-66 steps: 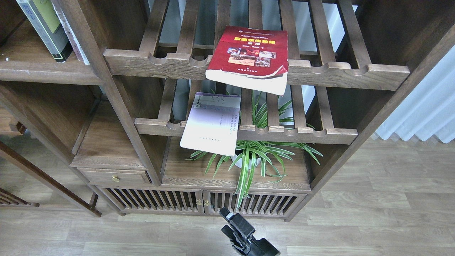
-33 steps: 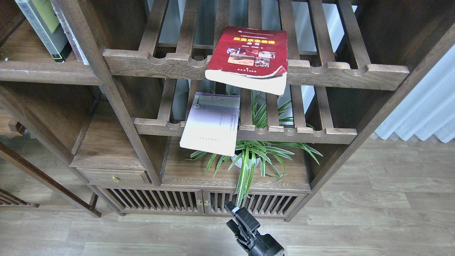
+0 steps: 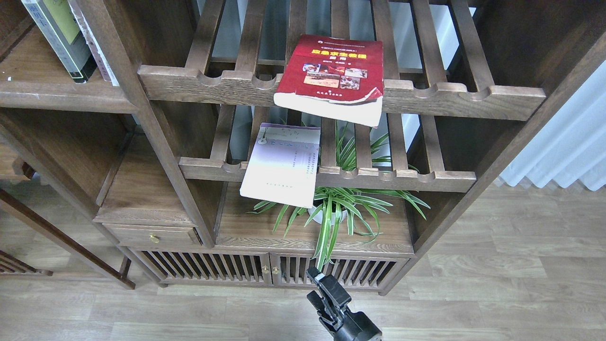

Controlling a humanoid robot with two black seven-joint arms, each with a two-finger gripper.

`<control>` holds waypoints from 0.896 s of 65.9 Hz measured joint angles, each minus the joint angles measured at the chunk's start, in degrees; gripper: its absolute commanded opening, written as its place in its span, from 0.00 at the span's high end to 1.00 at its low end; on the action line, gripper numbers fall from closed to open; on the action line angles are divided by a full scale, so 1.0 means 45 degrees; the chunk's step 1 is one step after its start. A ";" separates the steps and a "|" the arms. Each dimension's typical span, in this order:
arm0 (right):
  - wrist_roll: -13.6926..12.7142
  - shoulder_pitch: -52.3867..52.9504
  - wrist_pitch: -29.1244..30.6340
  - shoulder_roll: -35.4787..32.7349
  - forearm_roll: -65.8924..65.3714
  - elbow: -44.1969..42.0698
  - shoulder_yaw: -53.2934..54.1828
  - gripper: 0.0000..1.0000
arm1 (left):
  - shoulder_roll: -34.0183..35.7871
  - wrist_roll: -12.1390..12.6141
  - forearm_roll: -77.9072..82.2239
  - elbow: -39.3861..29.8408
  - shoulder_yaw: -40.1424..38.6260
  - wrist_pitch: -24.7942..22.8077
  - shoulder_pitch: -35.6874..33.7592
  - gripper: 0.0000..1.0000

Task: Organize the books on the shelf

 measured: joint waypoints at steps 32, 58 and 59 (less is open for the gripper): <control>0.0031 -0.0529 0.0000 -0.0011 0.0519 0.2077 0.0627 0.01 | -0.2228 0.0028 -0.0002 0.0218 0.0375 0.0004 0.2273 0.06; -0.0005 0.0557 0.0000 -0.0699 0.0585 0.3050 0.4042 0.01 | -0.2605 0.0039 0.0014 0.0770 0.0498 0.0004 0.2843 0.06; -0.0005 0.0603 0.0000 -0.0758 0.0586 0.3225 0.4059 0.01 | -0.2611 0.0040 0.0014 0.0781 0.0499 0.0004 0.2881 0.06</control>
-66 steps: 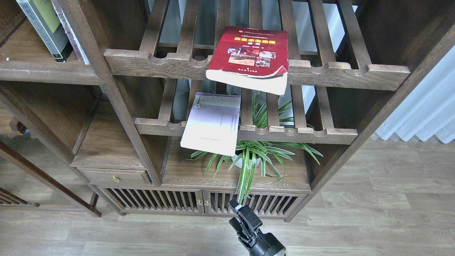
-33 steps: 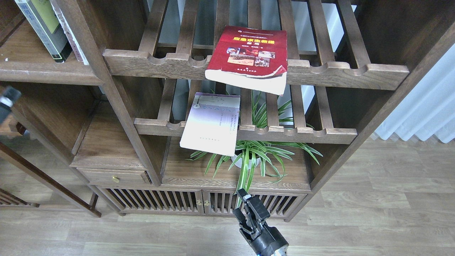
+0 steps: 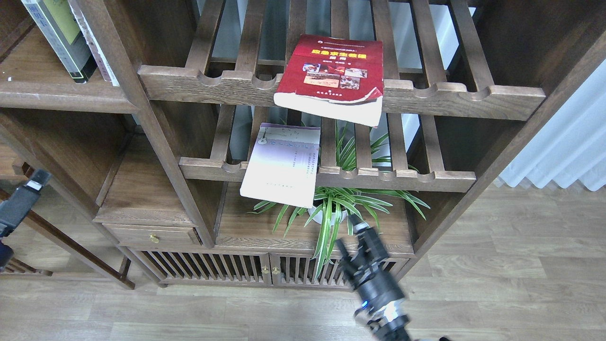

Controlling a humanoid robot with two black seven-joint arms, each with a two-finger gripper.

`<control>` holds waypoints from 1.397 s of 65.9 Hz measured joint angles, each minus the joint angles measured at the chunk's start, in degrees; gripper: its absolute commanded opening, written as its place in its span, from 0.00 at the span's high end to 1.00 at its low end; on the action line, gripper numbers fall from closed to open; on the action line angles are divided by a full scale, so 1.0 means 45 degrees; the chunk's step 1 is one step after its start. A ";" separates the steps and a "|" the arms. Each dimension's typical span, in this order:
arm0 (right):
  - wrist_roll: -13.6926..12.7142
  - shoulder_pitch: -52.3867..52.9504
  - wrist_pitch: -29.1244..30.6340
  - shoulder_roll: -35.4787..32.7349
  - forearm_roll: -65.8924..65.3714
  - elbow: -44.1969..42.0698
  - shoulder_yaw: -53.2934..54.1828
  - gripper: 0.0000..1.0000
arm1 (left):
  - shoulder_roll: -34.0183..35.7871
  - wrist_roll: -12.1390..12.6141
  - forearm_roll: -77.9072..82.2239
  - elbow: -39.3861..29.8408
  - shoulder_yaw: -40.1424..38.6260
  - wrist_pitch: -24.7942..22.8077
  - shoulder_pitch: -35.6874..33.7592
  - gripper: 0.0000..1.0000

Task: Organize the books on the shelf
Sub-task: 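Raise the right gripper up to the red book on the upper shelf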

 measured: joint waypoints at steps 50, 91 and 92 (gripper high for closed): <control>-0.0050 0.0021 0.0000 -0.2195 -0.1510 0.4193 0.0176 0.01 | -0.0010 -0.0019 -0.0017 0.0638 -0.0021 -0.0007 0.0185 0.06; -0.0137 0.0481 -0.0001 0.0429 -0.4811 0.4743 -0.0454 0.03 | -0.0010 -0.0019 -0.0021 0.0871 -0.0203 -0.0002 0.0254 0.05; -0.0137 0.0523 -0.0001 0.0446 -0.4814 0.4743 -0.0449 0.03 | -0.0010 -0.0019 -0.0021 0.0874 -0.0206 -0.0002 0.0255 0.06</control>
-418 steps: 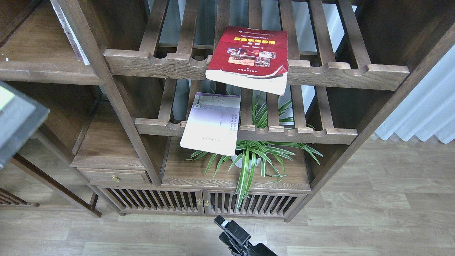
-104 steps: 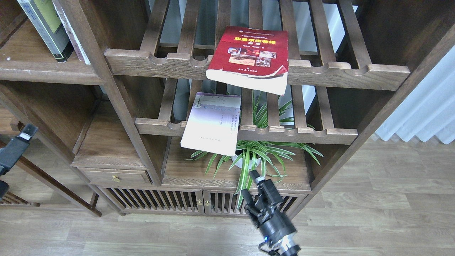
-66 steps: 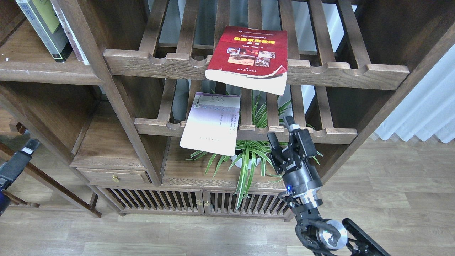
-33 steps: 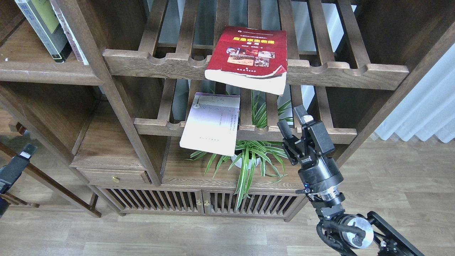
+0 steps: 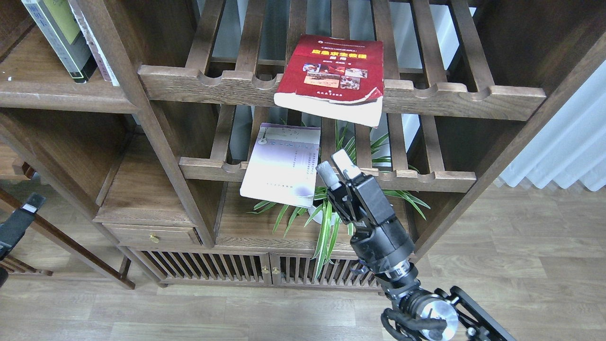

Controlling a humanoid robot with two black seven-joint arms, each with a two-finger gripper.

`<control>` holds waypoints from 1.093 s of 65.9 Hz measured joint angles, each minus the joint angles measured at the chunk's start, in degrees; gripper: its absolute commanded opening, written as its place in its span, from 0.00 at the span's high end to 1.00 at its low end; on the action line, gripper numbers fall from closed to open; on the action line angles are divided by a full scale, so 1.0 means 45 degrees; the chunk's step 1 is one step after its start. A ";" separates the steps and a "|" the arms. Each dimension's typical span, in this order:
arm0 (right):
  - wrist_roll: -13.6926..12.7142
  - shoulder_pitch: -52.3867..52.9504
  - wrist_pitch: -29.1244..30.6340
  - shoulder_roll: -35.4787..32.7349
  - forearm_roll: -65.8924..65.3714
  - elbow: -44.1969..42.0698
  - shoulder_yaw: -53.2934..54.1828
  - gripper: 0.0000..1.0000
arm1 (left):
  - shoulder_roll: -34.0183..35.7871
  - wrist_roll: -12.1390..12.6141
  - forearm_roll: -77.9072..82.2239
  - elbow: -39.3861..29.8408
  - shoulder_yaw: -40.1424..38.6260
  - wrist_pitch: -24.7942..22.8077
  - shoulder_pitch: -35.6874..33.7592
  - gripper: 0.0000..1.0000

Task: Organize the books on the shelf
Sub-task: 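Raise the right gripper up to the red book on the upper shelf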

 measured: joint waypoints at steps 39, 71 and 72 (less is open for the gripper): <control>0.0078 0.1004 -0.0059 0.0314 -0.0028 -0.0069 0.0490 0.03 | 0.0000 -0.0001 0.0000 0.0047 -0.0054 0.0000 0.0003 0.05; 0.0098 0.1536 -0.1997 0.0313 -0.0028 -0.0118 0.0500 0.02 | 0.0000 -0.0020 -0.0018 0.0062 -0.0069 0.0000 -0.0004 0.05; 0.0098 0.1573 -0.2020 0.0313 -0.0029 -0.0118 0.0503 0.02 | 0.0000 -0.0020 -0.0018 0.0061 -0.0069 0.0000 -0.0007 0.05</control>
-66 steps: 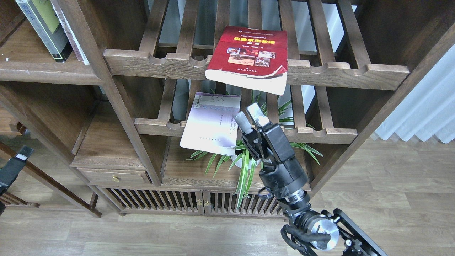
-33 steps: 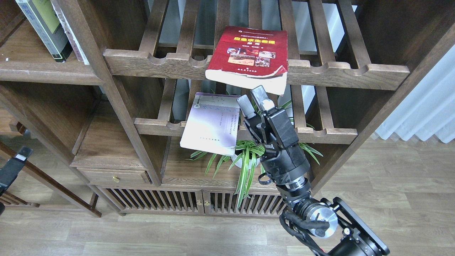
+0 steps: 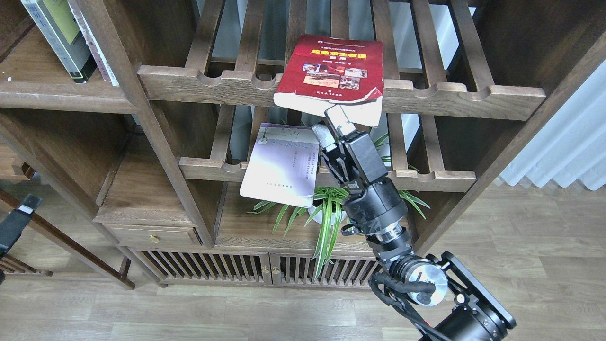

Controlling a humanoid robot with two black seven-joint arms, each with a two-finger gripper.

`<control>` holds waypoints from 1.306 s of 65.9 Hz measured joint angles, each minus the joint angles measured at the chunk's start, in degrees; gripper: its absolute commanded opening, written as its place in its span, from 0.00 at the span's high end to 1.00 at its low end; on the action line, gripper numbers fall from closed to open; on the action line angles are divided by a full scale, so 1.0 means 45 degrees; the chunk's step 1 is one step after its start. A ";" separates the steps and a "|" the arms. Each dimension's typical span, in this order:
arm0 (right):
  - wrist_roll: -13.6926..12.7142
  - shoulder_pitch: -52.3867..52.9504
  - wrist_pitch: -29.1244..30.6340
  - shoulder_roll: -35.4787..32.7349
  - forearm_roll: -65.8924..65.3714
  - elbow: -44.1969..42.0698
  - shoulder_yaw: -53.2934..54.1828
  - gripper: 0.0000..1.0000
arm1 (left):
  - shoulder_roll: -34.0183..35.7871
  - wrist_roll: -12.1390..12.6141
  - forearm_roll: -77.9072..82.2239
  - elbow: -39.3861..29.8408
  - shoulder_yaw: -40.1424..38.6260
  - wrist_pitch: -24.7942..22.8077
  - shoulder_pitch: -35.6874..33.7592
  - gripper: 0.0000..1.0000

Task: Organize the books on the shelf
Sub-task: 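Raise the right gripper up to the red book on the upper shelf, then grasp the red book's edge with the right gripper and tip it forward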

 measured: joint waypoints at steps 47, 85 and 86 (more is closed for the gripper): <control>-0.0020 0.0849 -0.1194 -0.0001 0.0036 -0.0081 0.0390 0.02 | 0.0000 0.0021 0.0012 0.0038 0.0021 0.0000 -0.0052 0.05; 0.0011 0.0938 -0.1271 -0.0001 0.0108 -0.0195 0.1114 0.26 | 0.0003 -0.0043 -0.0001 0.0177 -0.0020 0.0000 -0.0029 0.04; 0.0017 0.0938 -0.1272 -0.0001 0.0110 -0.0195 0.1115 0.27 | 0.0004 -0.0046 -0.0001 0.0178 -0.0025 0.0000 -0.0029 0.04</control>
